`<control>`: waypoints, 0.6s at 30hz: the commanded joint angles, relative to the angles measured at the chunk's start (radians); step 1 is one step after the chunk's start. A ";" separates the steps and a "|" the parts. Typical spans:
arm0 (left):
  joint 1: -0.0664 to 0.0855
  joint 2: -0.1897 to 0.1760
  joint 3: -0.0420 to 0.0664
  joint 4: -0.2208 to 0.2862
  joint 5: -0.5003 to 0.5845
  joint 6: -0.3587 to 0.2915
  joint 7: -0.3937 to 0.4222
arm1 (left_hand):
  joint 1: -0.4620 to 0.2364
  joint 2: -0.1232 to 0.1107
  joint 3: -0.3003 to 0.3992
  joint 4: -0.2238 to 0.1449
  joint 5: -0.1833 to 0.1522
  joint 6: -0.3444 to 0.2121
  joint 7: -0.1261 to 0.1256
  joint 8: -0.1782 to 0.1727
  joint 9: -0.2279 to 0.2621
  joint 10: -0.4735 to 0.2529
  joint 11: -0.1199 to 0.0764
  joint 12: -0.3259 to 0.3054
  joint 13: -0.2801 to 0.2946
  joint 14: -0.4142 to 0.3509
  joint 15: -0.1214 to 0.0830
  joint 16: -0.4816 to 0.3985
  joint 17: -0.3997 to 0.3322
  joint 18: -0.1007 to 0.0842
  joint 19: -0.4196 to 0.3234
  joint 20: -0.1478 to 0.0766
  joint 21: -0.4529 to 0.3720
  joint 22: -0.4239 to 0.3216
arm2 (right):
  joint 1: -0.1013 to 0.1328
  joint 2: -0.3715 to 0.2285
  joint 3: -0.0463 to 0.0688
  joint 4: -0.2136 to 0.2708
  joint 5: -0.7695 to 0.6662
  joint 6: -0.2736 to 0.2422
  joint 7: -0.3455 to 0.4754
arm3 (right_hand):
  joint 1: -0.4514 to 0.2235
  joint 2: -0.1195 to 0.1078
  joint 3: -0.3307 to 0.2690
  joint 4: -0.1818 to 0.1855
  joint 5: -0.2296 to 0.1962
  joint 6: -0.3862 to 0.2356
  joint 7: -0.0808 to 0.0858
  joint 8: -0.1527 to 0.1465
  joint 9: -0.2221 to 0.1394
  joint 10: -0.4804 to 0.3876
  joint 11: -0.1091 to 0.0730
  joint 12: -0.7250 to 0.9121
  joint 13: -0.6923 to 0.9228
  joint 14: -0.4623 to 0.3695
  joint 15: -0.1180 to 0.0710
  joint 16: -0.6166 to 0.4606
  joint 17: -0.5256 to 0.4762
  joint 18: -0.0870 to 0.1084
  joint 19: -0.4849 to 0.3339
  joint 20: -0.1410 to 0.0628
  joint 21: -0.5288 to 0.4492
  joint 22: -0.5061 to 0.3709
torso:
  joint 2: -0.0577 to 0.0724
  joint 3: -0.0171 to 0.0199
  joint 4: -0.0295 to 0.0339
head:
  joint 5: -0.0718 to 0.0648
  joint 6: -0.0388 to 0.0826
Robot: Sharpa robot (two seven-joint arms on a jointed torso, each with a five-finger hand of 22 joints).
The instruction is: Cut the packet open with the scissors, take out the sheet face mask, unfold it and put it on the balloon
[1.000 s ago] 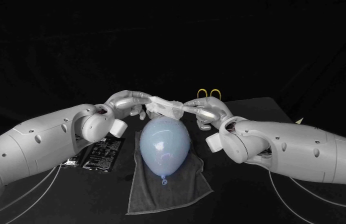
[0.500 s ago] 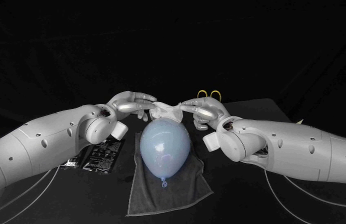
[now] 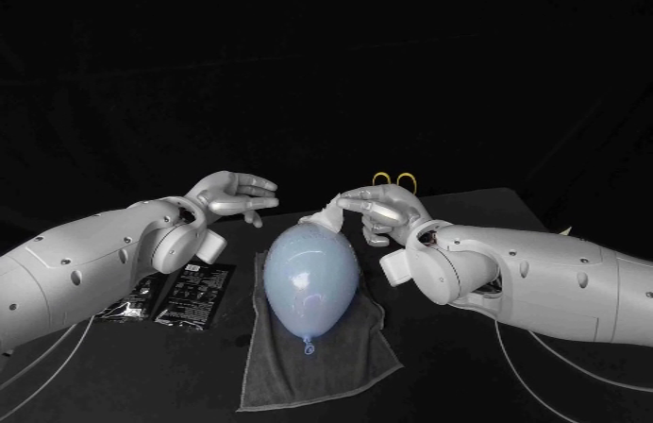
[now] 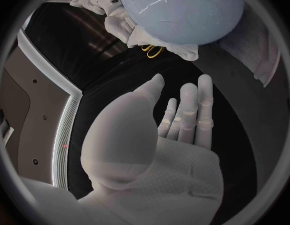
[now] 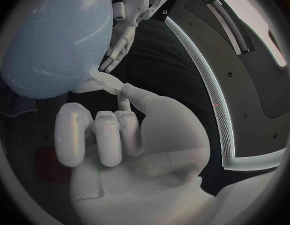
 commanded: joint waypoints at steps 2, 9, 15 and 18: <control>0.001 -0.006 0.002 -0.018 0.006 -0.066 0.050 | 0.024 0.001 -0.015 0.020 0.004 -0.002 0.023 0.011 -0.007 -0.017 0.000 0.019 0.002 -0.010 -0.001 0.013 -0.005 0.006 -0.001 0.006 -0.008 -0.003 | 0.001 0.000 0.001 0.005 0.024 0.022 0.016 | -0.003 0.004 0.008 0.001 0.003 -0.003 -0.003 0.086 0.112 0.087 -0.008 0.005 0.244 0.107 -0.006 0.003 0.264 0.012 -0.001 -0.006 -0.003 0.189 | -0.001 0.0005 -0.0003 | 0.002 0.002; 0.001 -0.022 0.002 0.039 0.009 -0.064 0.088 | 0.020 0.031 0.040 0.055 0.004 0.207 0.019 0.113 -0.017 0.181 -0.063 0.274 0.094 -0.011 -0.048 0.051 -0.022 0.009 0.013 -0.030 0.009 0.006 | 0.000 -0.001 0.001 0.011 0.028 0.023 0.016 | -0.005 0.004 0.010 0.000 0.003 -0.006 -0.003 0.089 0.117 0.087 -0.008 0.004 0.243 0.107 -0.006 0.003 0.264 0.013 -0.001 -0.006 -0.005 0.189 | 0.000 -0.0010 0.0009 | 0.004 0.005; 0.000 -0.017 0.003 0.107 -0.026 -0.003 0.093 | 0.001 0.054 0.131 0.082 0.002 0.333 -0.038 0.121 -0.049 0.282 -0.138 0.504 0.212 0.155 -0.115 0.121 0.182 0.008 0.076 -0.089 0.054 0.029 | 0.000 0.006 0.001 0.007 0.028 0.022 0.016 | -0.006 0.005 0.010 0.000 0.003 -0.007 -0.003 0.090 0.119 0.086 -0.008 0.003 0.243 0.107 -0.006 0.003 0.264 0.013 -0.002 -0.006 -0.006 0.189 | 0.000 -0.0002 -0.0003 | 0.006 0.004; 0.000 -0.007 0.003 0.126 -0.064 0.006 0.090 | -0.018 0.041 0.157 0.096 0.003 0.342 -0.042 0.102 -0.063 0.289 -0.145 0.547 0.237 0.214 -0.123 0.137 0.281 0.007 0.095 -0.099 0.064 0.034 | 0.000 0.012 0.001 0.003 0.028 0.022 0.015 | -0.006 0.005 0.010 0.000 0.003 -0.007 -0.003 0.090 0.119 0.086 -0.008 0.003 0.243 0.107 -0.006 0.003 0.264 0.013 -0.002 -0.006 -0.006 0.189 | -0.001 0.0006 -0.0004 | 0.005 0.005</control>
